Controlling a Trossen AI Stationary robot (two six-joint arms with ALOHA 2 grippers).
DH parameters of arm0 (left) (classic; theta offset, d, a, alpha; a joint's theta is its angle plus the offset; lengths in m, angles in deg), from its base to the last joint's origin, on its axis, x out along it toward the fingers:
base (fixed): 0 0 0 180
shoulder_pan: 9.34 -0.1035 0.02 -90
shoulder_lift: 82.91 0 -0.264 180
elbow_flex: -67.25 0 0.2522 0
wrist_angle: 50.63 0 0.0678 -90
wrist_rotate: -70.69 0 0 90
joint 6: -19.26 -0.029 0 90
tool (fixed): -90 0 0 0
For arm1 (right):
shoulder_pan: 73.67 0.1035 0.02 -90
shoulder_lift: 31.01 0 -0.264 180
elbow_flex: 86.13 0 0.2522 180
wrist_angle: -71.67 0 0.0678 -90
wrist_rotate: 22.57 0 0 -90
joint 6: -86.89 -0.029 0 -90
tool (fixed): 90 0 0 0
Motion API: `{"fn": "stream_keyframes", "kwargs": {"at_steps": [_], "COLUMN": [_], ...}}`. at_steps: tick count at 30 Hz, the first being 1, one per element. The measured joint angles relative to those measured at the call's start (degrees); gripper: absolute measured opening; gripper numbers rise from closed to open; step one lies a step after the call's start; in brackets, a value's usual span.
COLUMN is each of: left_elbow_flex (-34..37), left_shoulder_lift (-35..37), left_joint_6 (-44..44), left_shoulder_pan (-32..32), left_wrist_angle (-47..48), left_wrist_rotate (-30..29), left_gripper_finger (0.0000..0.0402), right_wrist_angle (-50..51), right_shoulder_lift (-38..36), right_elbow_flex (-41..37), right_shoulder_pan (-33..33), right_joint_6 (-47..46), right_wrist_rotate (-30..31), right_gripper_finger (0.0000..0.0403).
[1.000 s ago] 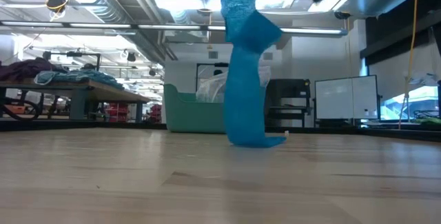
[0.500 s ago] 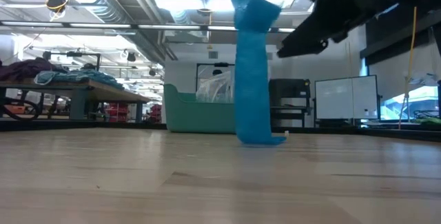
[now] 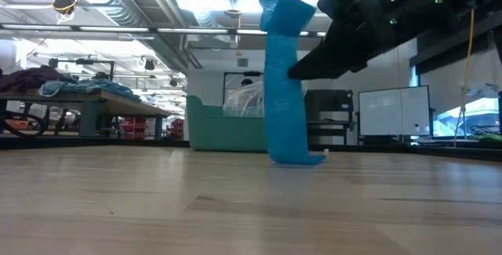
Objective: Roll bandage
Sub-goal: Roll the blue bandage
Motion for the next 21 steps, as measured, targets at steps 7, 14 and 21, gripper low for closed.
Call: {"fn": "stream_keyframes", "kwargs": {"at_steps": [7,14,21], "left_elbow_flex": [0.00,0.00,-0.07], "left_shoulder_lift": [0.21,3.34,4.41], "left_joint_6": [-1.55,-2.88,0.53], "left_shoulder_pan": [3.94,12.91,16.87], "left_wrist_angle": [1.21,8.43,26.28], "left_wrist_rotate": [-4.03,-11.37,-8.65], "left_gripper_finger": [0.0013,0.0013,0.0013], "right_wrist_angle": [16.30,30.19,31.23], "right_shoulder_lift": [-9.12,-27.40,-35.78], "right_elbow_flex": [0.01,-0.01,0.03], "right_shoulder_pan": [0.04,0.00,0.00], "right_joint_6": [3.02,1.23,-0.70], "right_wrist_rotate": [3.04,-7.52,-20.54], "right_gripper_finger": [0.0017,0.0014,0.0007]}}
